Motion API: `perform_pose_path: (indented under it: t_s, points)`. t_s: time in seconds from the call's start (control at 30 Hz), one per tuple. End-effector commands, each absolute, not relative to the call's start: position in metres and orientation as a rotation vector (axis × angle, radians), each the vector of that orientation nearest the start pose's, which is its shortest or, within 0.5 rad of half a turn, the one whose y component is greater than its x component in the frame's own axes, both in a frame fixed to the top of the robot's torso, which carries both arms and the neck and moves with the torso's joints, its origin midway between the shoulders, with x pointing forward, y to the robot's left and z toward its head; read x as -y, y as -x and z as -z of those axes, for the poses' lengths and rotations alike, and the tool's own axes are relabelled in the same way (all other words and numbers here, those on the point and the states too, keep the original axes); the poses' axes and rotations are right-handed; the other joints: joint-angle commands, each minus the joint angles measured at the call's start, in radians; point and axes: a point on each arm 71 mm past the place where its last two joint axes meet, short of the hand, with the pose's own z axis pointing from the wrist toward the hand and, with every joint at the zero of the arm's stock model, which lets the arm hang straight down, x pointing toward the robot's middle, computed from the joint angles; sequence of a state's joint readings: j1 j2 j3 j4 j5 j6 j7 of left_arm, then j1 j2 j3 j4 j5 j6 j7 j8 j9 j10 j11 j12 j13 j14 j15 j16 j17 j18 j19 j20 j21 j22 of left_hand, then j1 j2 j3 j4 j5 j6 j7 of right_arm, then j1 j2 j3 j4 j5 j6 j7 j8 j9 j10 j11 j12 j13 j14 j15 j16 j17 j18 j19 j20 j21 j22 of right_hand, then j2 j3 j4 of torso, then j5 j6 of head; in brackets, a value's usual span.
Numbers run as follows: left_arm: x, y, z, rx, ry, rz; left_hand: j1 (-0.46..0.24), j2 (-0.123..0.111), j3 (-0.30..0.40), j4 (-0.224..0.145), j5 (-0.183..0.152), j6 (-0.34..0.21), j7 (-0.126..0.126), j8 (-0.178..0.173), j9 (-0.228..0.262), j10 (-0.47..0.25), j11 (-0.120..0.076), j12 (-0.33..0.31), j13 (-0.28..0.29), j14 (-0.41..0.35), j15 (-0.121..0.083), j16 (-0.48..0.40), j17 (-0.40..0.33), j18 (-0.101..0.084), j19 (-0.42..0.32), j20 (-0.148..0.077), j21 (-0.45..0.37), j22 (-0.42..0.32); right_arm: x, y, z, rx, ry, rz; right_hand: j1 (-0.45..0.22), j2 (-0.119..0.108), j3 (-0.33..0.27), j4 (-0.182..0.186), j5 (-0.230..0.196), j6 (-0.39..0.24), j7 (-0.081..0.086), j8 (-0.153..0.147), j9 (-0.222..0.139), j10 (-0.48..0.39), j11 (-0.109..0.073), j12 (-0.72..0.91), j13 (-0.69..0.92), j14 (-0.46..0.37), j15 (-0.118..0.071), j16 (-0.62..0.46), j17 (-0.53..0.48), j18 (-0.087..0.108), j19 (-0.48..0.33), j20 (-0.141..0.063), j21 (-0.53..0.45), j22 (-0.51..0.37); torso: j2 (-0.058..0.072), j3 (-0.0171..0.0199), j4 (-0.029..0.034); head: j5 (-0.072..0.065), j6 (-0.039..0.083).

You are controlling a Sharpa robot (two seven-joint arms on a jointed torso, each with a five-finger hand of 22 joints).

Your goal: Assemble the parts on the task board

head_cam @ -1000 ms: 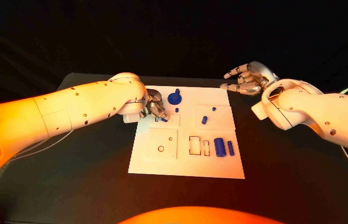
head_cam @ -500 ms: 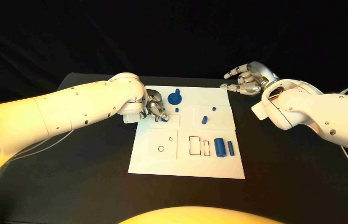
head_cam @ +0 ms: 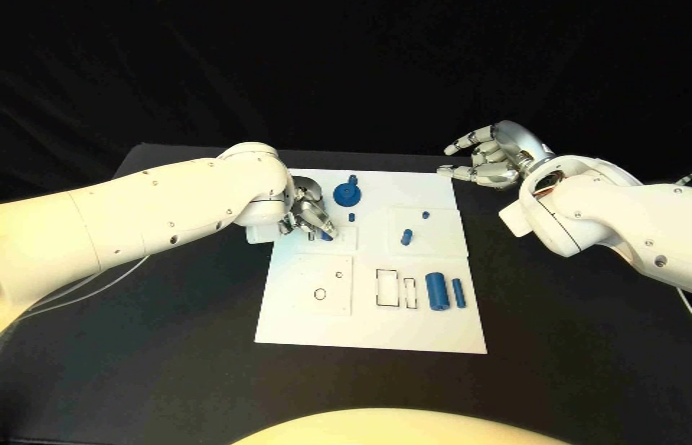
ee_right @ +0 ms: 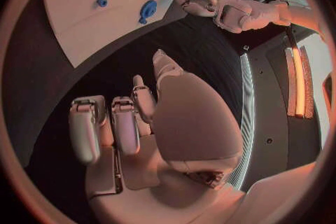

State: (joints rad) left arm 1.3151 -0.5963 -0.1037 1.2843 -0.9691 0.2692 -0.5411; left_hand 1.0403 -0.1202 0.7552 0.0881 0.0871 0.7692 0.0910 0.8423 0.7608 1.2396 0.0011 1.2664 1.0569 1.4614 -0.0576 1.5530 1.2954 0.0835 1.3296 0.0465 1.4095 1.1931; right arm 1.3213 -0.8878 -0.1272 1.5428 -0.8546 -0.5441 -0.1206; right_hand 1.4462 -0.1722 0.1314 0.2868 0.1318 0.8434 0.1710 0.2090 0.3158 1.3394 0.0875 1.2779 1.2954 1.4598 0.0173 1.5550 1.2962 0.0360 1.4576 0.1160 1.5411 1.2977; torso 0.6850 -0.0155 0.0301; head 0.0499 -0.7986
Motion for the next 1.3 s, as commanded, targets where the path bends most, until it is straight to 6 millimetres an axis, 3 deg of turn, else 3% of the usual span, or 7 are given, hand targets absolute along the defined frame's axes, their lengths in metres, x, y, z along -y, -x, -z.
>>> perform_pose_path:
  t_s: [0.03, 0.47, 1.03, 1.3]
  points:
    - [-0.1546, -0.5193, 0.2113, -2.444, 0.107, 0.407, 0.01, 0.03, 0.163, -0.039, 0.035, 0.063, -0.045, 0.044, 0.063, 0.072, -0.023, 0.019, 0.022, 0.109, -0.017, 0.018, 0.275, -0.007, 0.025, -0.006, 0.018, 0.022, 0.2361, -0.498, 0.156, -1.596, -0.5, -0.779, -0.03, 0.017, 0.02, 0.0, 0.01, -0.008, 0.0, 0.018, 0.008, -0.018, -0.002, -0.007, 0.009, 0.101, -0.008, -0.005, 0.239, -0.026, 0.097, -0.005, -0.009, 0.253, 0.0, -0.0009, -0.0001, -0.001, -0.002]
    - [-0.154, -0.5216, 0.2121, -2.447, 0.113, 0.401, -0.042, 0.062, 0.152, -0.021, 0.026, 0.094, -0.057, 0.041, 0.077, 0.092, -0.034, 0.028, 0.042, 0.109, -0.026, 0.018, 0.275, -0.011, 0.038, -0.015, 0.024, 0.038, 0.2357, -0.4983, 0.1565, -1.602, -0.499, -0.779, -0.03, 0.017, 0.02, 0.0, 0.01, -0.008, 0.0, 0.018, 0.008, -0.018, -0.002, -0.007, 0.009, 0.101, -0.008, -0.005, 0.239, -0.026, 0.097, -0.005, -0.009, 0.253, -0.001, -0.0005, 0.0004, -0.003, -0.005]
    - [-0.1549, -0.5235, 0.212, -2.436, 0.116, 0.39, -0.064, 0.086, 0.156, -0.012, 0.018, 0.09, -0.058, 0.034, 0.085, 0.083, -0.034, 0.016, 0.028, 0.109, -0.027, 0.018, 0.275, -0.011, 0.04, -0.018, 0.024, 0.039, 0.2357, -0.4984, 0.1571, -1.607, -0.496, -0.778, -0.031, 0.016, 0.021, -0.001, 0.01, -0.01, 0.0, 0.022, 0.008, -0.02, -0.002, -0.008, 0.006, 0.101, -0.008, -0.006, 0.238, -0.026, 0.096, -0.005, -0.011, 0.252, 0.0, -0.0014, 0.0006, -0.004, -0.007]
    - [-0.1556, -0.5242, 0.2117, -2.429, 0.127, 0.391, -0.076, 0.093, 0.187, -0.033, 0.021, 0.045, -0.037, -0.02, 0.08, 0.044, -0.018, -0.014, -0.011, 0.105, -0.015, 0.012, 0.264, -0.009, 0.032, -0.009, 0.018, 0.03, 0.2357, -0.4984, 0.1575, -1.61, -0.494, -0.778, -0.031, 0.016, 0.022, -0.001, 0.01, -0.01, 0.0, 0.023, 0.008, -0.019, -0.002, -0.007, 0.007, 0.101, -0.008, -0.006, 0.237, -0.026, 0.096, -0.005, -0.011, 0.252, 0.0, -0.001, 0.0, -0.004, -0.008]
